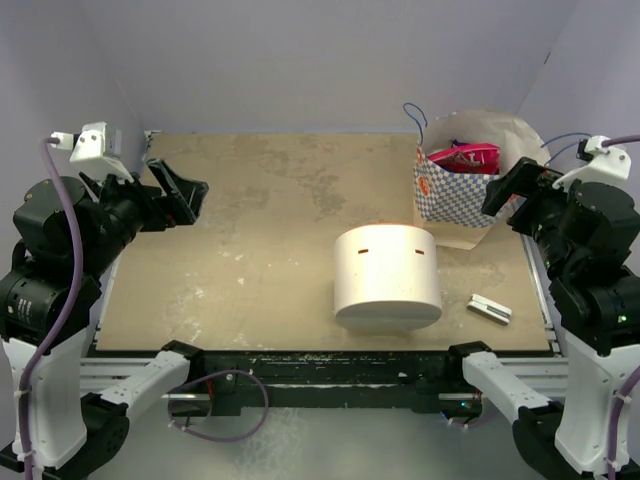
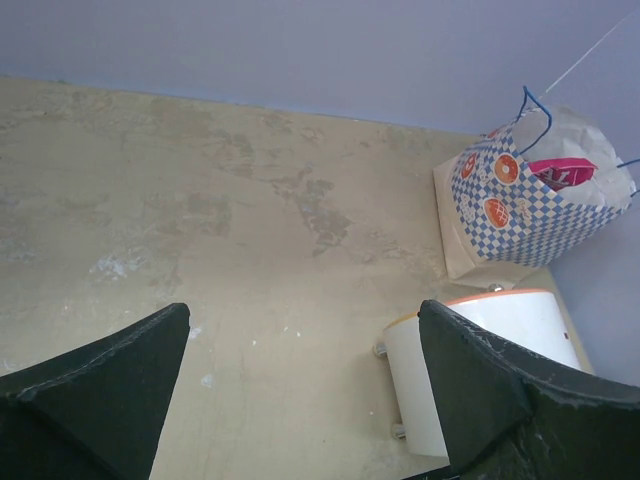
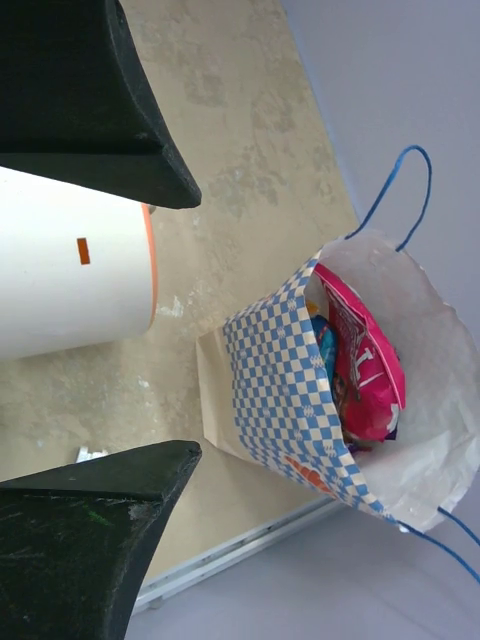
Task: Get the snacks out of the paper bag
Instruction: Adjust the paper bag at the center of the board.
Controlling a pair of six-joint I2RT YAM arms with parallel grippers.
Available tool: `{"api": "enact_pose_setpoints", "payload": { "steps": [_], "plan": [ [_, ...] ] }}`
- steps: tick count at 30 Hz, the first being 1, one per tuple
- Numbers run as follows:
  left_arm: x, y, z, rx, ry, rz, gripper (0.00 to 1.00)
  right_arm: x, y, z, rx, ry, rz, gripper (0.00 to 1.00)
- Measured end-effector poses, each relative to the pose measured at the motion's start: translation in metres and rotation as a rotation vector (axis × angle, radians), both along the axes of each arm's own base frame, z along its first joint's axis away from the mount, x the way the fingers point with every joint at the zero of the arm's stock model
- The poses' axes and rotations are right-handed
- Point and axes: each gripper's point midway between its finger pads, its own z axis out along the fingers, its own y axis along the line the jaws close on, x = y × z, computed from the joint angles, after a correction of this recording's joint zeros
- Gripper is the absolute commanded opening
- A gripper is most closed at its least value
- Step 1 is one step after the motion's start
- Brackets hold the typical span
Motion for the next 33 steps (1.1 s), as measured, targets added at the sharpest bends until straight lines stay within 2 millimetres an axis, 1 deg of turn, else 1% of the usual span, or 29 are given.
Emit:
{"api": "enact_pose_setpoints", "payload": {
  "steps": [5, 10, 15, 19, 22, 26, 29, 33],
  "plan": [
    [0.007, 0.001, -0.003, 0.007, 0.015, 0.014, 0.99, -0.012, -0.010, 0.012, -0.008, -0.020, -0.048, 0.99],
    [0.015, -0.001, -0.007, 0.014, 0.040, 0.017, 0.99, -0.020, -0.019, 0.024, -0.013, -0.039, -0.093, 0.99],
    [0.017, -0.003, -0.009, 0.012, 0.052, 0.009, 0.99, -0.015, -0.023, 0.024, -0.015, -0.023, -0.127, 0.99],
    [0.014, -0.009, -0.011, -0.021, 0.065, -0.015, 0.99, -0.002, -0.021, 0.019, -0.007, 0.004, -0.133, 0.99],
    [0.010, -0.017, -0.020, -0.056, 0.098, -0.050, 0.99, 0.010, -0.017, 0.017, 0.005, 0.002, -0.126, 1.00],
    [0.006, -0.030, -0.031, -0.102, 0.143, -0.106, 0.99, 0.032, -0.004, 0.008, 0.028, -0.022, -0.068, 1.00],
    [0.011, -0.040, -0.037, -0.126, 0.175, -0.142, 0.99, 0.051, 0.009, -0.002, 0.064, -0.054, -0.019, 1.00],
    [0.027, -0.052, -0.040, -0.134, 0.193, -0.177, 0.99, 0.084, 0.029, -0.012, 0.109, -0.099, 0.056, 0.99]
  ]
}}
